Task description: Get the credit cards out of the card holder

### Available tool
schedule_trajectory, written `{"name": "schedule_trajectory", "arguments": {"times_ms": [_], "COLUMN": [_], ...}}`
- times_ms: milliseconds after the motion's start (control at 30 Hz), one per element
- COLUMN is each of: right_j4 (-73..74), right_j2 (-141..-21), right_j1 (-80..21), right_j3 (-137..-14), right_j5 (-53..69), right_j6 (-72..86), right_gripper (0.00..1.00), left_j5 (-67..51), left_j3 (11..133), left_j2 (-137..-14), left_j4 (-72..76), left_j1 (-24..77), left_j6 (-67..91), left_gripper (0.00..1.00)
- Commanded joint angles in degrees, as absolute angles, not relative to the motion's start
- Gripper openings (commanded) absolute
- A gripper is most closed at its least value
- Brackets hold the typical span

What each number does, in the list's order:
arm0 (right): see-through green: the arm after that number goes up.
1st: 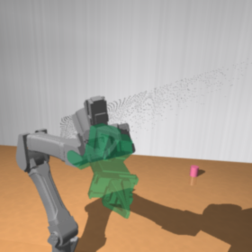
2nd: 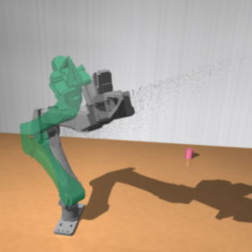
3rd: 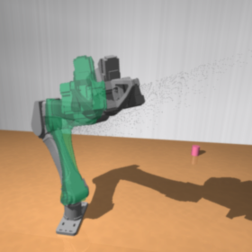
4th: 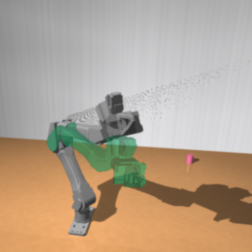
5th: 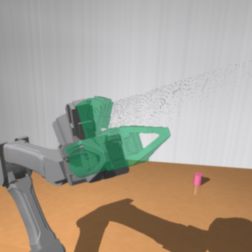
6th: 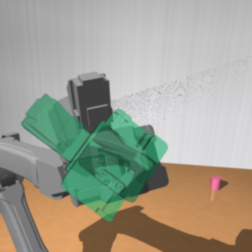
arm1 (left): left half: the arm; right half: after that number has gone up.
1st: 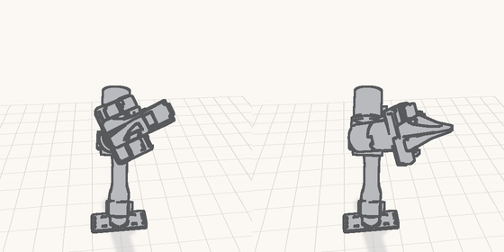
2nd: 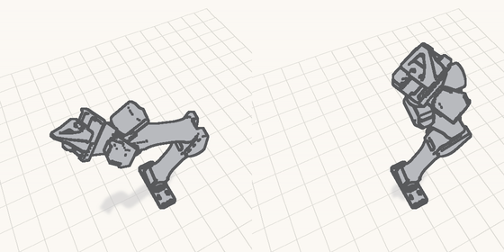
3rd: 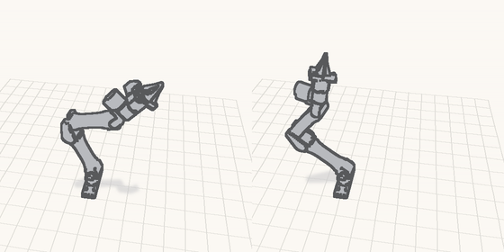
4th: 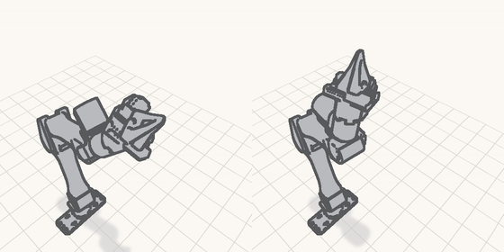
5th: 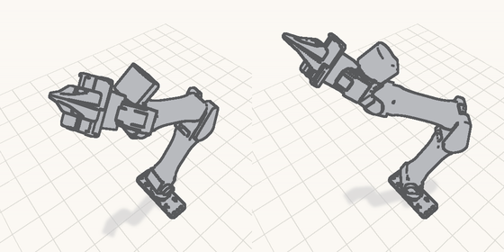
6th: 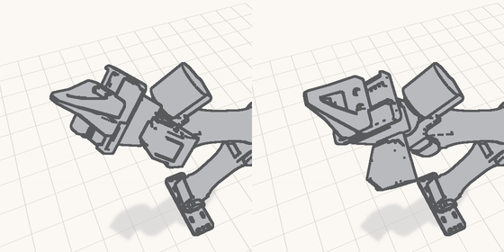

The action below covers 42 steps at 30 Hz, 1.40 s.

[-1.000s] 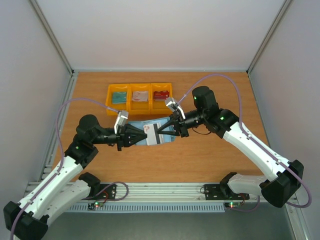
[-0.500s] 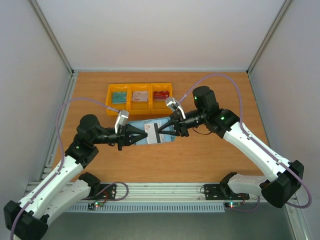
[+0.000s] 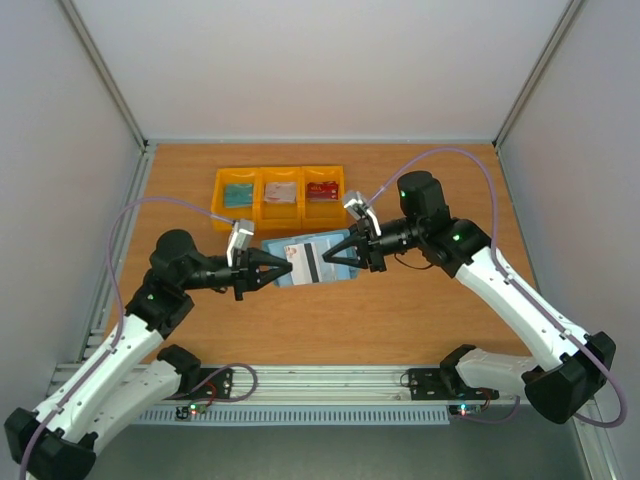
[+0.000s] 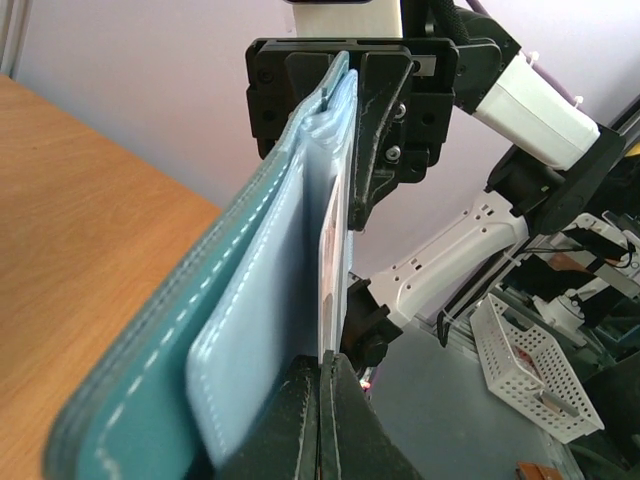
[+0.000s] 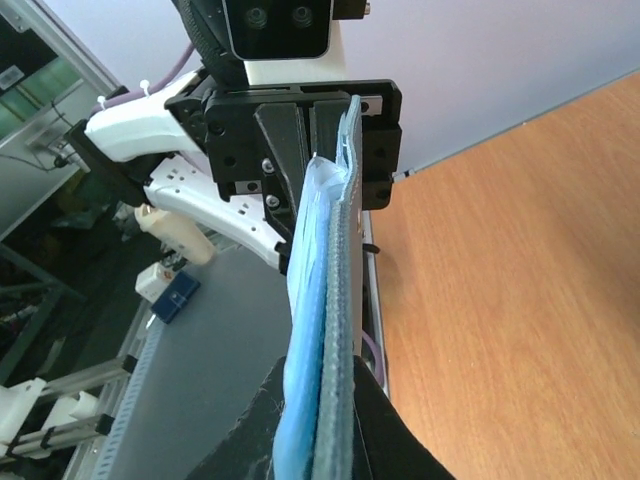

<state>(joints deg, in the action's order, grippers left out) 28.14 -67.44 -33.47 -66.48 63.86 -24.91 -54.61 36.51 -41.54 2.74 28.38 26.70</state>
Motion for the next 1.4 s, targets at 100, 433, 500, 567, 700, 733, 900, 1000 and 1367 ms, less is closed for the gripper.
{"name": "schedule_trajectory", "arguments": {"times_ms": [100,433,500,567,700,733,900,1000,1367], "right_j4": [30.1,30.33,29.92,28.84,24.74,23.34,20.22,18.59,20.4], "right_j2": [-64.23,-62.76,-62.06,-61.72,-61.91,-62.02,-62.44,-62.15,-59.45], "right_j1": [-31.25,-22.43,-20.41,-18.3,-13.96,-12.9,-7.82,-4.71,-1.25], "right_j3": [-66.83,-62.94,-62.08,-61.23,-59.26,-58.76,-57.08,-55.91,-57.39], "right_j5": [66.99,69.69,69.7,68.92,65.45,64.51,51.86,48.52,51.1], "right_j6": [-26.52,-25.91,-25.4,-23.94,-18.94,-17.63,-11.2,-7.94,-9.47], "right_gripper": [0.01,0.01,0.01,0.01,0.01,0.01,0.01,0.01,0.01], "left_j5": [-52.02,-50.05,-49.17,-47.45,-37.73,-34.09,-13.5,-5.85,5.28], "left_j3": [39.72,42.45,42.98,43.74,50.26,52.83,66.48,70.95,81.44], "left_j2": [-40.13,-40.18,-40.55,-41.39,-46.25,-48.49,-64.01,-72.38,-98.86], "left_j4": [-7.97,-14.09,-14.99,-15.69,-22.92,-26.13,-37.94,-35.46,-21.17], "left_j1": [26.84,25.28,25.0,24.75,24.7,24.7,24.7,24.78,24.32], "left_j6": [18.72,12.86,12.37,11.74,4.21,1.51,-24.74,-39.57,-66.79], "left_gripper": [0.0,0.0,0.0,0.0,0.0,0.0,0.0,0.0,0.0]}}
